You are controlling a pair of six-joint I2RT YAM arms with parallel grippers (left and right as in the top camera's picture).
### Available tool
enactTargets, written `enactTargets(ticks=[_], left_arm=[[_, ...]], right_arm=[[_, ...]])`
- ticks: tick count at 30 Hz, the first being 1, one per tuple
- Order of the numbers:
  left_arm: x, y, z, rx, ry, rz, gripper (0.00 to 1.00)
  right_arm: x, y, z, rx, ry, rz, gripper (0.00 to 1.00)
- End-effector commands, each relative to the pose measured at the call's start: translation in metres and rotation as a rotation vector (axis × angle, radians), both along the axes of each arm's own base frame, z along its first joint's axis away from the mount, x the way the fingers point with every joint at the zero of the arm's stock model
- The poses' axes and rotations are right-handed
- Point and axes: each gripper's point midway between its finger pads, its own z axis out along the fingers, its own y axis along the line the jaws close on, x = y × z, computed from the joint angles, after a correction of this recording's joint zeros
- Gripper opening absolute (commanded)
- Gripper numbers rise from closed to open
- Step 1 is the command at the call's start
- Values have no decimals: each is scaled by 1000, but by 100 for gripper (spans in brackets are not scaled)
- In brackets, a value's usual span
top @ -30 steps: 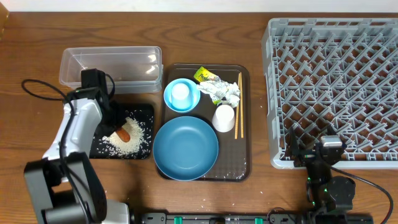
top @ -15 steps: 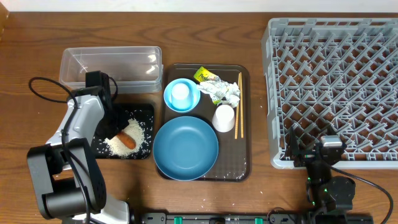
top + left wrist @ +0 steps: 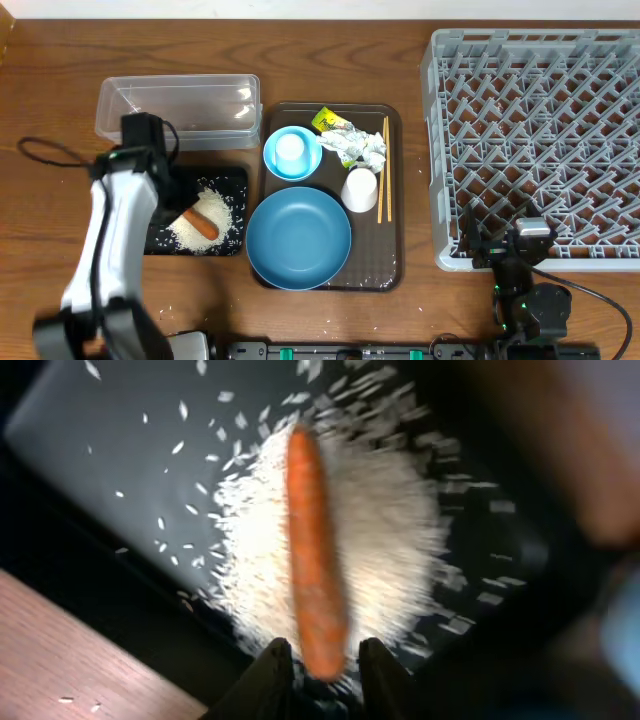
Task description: Sort waste into correct bins and load items into the dishwasher rack
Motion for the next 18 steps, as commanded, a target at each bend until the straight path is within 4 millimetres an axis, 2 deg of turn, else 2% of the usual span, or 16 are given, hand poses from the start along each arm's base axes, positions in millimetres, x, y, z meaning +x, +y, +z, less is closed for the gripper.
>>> enactTargets(ticks=[1, 2, 5, 7, 9, 12, 18], left_arm=[[7, -16, 43, -78, -158, -16, 31], [7, -23, 52, -110, -192, -29, 35], [3, -44, 76, -205, -286, -71, 65], [-1, -60, 90, -281, -328, -105, 78], [-5, -73, 98, -349, -351, -144, 80], [-8, -105, 109, -428, -394, -349, 80], [-25, -158, 97, -446, -339, -599, 80]], right_arm=[[0, -2, -1, -14, 3, -7, 99], [0, -2, -1, -15, 3, -7, 99], [0, -2, -1, -15, 3, -7, 99], [0, -2, -1, -15, 3, -7, 99], [0, -2, -1, -15, 3, -7, 99], [0, -2, -1, -15, 3, -7, 99], [0, -2, -1, -15, 3, -7, 99]])
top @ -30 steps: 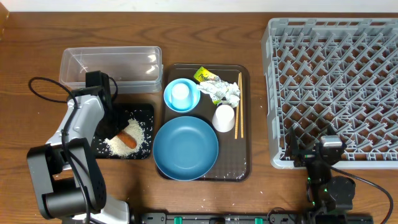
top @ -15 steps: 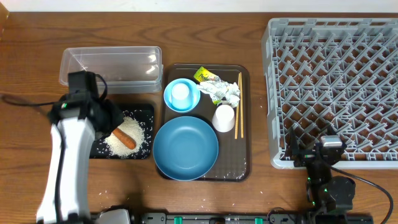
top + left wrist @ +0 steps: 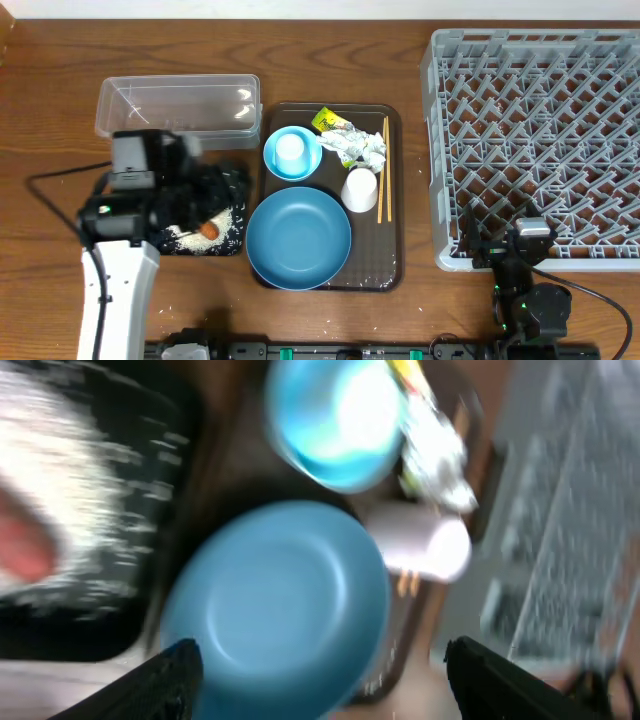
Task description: Sort waste into correct bins and load items into the dishwasher rack
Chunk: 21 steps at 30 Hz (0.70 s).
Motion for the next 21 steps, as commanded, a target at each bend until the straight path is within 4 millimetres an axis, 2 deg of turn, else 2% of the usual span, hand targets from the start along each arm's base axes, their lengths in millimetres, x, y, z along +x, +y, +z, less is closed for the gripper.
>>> enactTargets(ticks=[1, 12, 15, 21], left_arm=[[-9, -37, -1, -2, -25, -187, 80], [-15, -106, -54, 261, 21, -355, 80], [-16, -126, -62, 259, 10, -409, 80], [-19, -149, -68, 253, -18, -470, 80]], right_arm=[[0, -2, -1, -15, 3, -7, 99], [0, -2, -1, -15, 3, -7, 99], [0, -2, -1, -15, 3, -7, 99], [0, -2, -1, -15, 3, -7, 99]])
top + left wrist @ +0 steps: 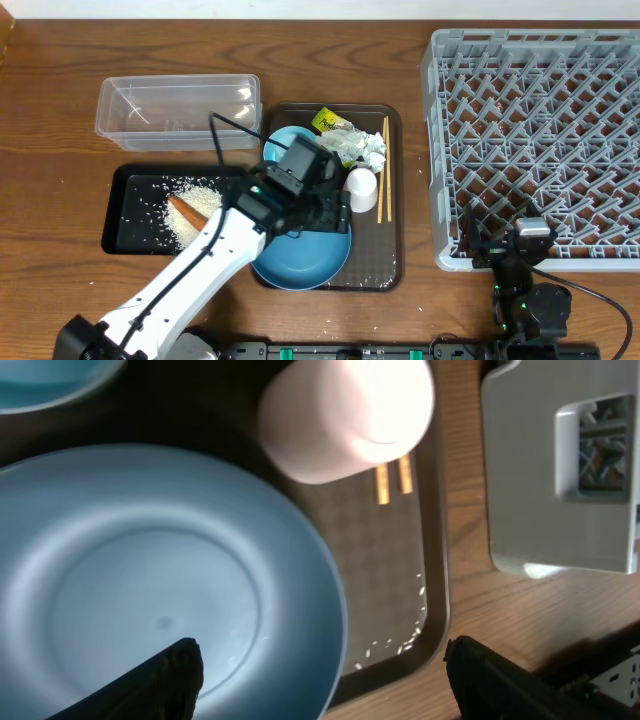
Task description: Sort waste into correct bins and load items into the dishwasher rack
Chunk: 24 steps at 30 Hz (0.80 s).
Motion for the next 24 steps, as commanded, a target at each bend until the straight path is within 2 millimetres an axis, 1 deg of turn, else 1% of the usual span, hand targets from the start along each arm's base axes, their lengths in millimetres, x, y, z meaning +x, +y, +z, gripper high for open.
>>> enactTargets(ticks=[1, 4, 6, 9, 12, 13, 17, 20, 24], left_arm=[[-1, -5, -6, 23, -7, -7, 80], [-2, -8, -13, 47, -3, -18, 79], [-4, -10, -18, 56, 9, -27, 72], [-9, -14, -26, 70, 38, -29, 67], [-16, -20, -33, 83, 57, -47, 66], [-18, -23, -35, 86, 60, -57, 64], [-26, -31, -37, 88, 59, -92, 61], [-30, -36, -36, 87, 56, -111, 52], [-33, -38, -36, 88, 55, -121, 50]], right_arm=[[0, -2, -1, -15, 3, -7, 99], [0, -2, -1, -15, 3, -7, 99], [0, -2, -1, -15, 3, -7, 99], [0, -2, -1, -15, 3, -7, 99], [0, -2, -1, -15, 3, -7, 99], [0, -2, -1, -15, 3, -7, 99], [0, -2, -1, -15, 3, -7, 99], [0, -2, -1, -15, 3, -7, 99], [0, -2, -1, -15, 3, -7, 99]])
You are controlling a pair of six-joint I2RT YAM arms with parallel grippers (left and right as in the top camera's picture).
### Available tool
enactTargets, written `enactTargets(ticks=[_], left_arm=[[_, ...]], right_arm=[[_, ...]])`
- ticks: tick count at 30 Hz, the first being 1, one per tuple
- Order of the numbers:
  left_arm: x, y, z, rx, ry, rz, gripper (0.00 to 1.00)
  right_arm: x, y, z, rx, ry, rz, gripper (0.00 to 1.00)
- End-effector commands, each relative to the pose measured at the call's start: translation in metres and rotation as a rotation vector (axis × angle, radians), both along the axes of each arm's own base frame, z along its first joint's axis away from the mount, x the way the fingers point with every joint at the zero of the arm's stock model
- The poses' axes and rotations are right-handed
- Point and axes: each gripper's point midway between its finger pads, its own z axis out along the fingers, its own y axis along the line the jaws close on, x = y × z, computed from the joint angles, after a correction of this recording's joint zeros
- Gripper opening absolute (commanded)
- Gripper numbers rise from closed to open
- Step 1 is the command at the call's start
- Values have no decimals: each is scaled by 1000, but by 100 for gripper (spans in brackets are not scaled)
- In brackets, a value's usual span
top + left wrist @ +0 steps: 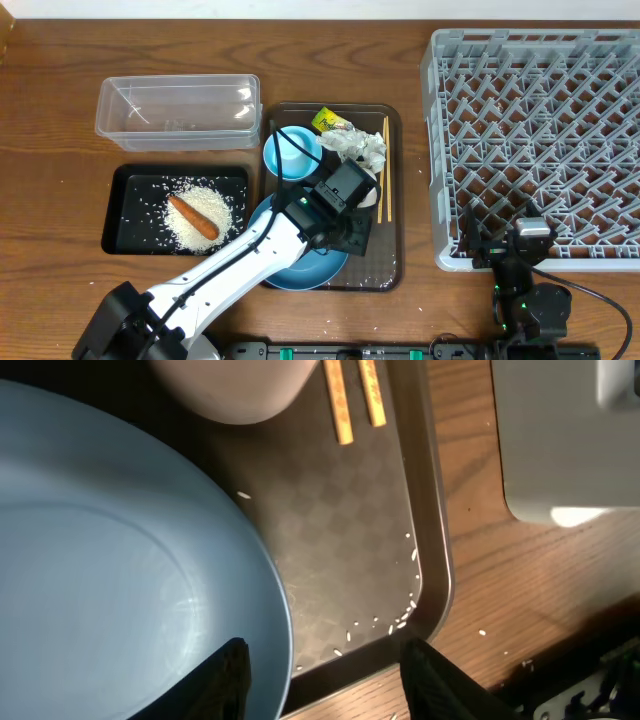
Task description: Sort waste into correct bins and load items into the dishwasher rack
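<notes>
The large blue plate [290,250] [120,560] lies at the front of the brown tray [385,265] [350,560]. My left gripper [348,222] [330,680] is open and straddles the plate's right rim, one finger over the plate and the other over the tray floor. Just beyond it sit the white cup [366,182] [235,385] and the chopsticks [383,165] [355,400]. A small blue bowl [288,150] and a crumpled wrapper [358,145] occupy the tray's back. My right gripper [478,243] rests by the rack's front edge.
The grey dishwasher rack [535,140] fills the right side. A clear plastic bin [178,110] stands at the back left. In front of it a black bin [125,225] holds rice and a sausage [192,216]. Rice grains are scattered on the brown tray.
My left gripper has moved from over the plate and cup to the plate's right rim. Its jaws stand closer together than before, still open. The right arm has not moved.
My left gripper was low over the black bin, jaws nearly together at the end of the sausage lying on the rice. Then it was higher with jaws wide, facing the brown tray. Then it was over the plate and cup, and now at the plate's right rim.
</notes>
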Motion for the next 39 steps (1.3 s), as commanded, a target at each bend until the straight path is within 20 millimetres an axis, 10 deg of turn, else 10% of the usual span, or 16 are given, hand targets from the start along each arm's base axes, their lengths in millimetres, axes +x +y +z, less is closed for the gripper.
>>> enactTargets(ticks=[1, 19, 34, 39], left_arm=[[2, 3, -2, 20, -17, 7, 50], [49, 124, -14, 329, -33, 334, 79], [52, 144, -15, 346, -4, 396, 90], [60, 183, -16, 362, 44, 530, 91]], right_arm=[[0, -2, -1, -15, 3, -7, 99], [0, -2, -1, -14, 3, -7, 99], [0, -2, -1, -15, 3, -7, 99], [0, -2, -1, -15, 3, -7, 99]])
